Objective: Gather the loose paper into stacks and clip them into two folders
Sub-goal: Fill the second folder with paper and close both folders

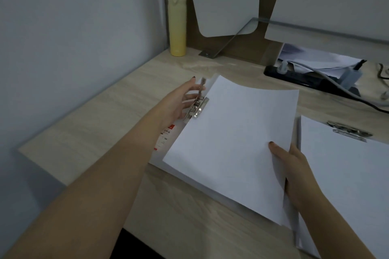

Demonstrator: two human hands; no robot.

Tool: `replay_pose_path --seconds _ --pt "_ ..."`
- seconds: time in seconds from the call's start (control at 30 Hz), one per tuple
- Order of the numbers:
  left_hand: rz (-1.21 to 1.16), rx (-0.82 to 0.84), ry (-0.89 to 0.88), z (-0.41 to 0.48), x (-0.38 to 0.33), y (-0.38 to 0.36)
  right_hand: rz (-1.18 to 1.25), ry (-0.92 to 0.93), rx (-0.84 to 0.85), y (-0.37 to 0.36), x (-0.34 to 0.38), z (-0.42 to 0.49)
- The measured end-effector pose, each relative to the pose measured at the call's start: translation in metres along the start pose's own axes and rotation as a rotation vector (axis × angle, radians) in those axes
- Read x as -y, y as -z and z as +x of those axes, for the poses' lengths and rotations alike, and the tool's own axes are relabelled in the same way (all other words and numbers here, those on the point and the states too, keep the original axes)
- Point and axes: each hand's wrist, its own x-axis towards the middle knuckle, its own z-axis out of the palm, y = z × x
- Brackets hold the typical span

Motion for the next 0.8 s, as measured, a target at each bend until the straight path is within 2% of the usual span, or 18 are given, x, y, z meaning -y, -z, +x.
replay_pose_path --seconds 0.3,0.43,0.6,0.7,0.8 --pt "-0.121 0.078 0.068 -0.011 0.007 0.014 -0.026 0.004 -0.025 0.002 -0.002 0.000" --pt "-0.013 0.071 0.118 -0.010 0.011 0.019 -0.029 0.011 -0.021 0.003 -0.002 0.000" --pt "0.234 0.064 0.256 -0.020 0.006 0.019 -0.043 0.019 -0.023 0.003 -0.003 0.000" --pt "0.381 0.131 0.338 -0.027 0.003 0.021 -0.059 0.024 -0.041 0.003 -0.006 0.002" --pt "0.360 0.180 0.344 -0.029 0.005 0.026 -0.069 0.029 -0.046 0.002 -0.006 0.003"
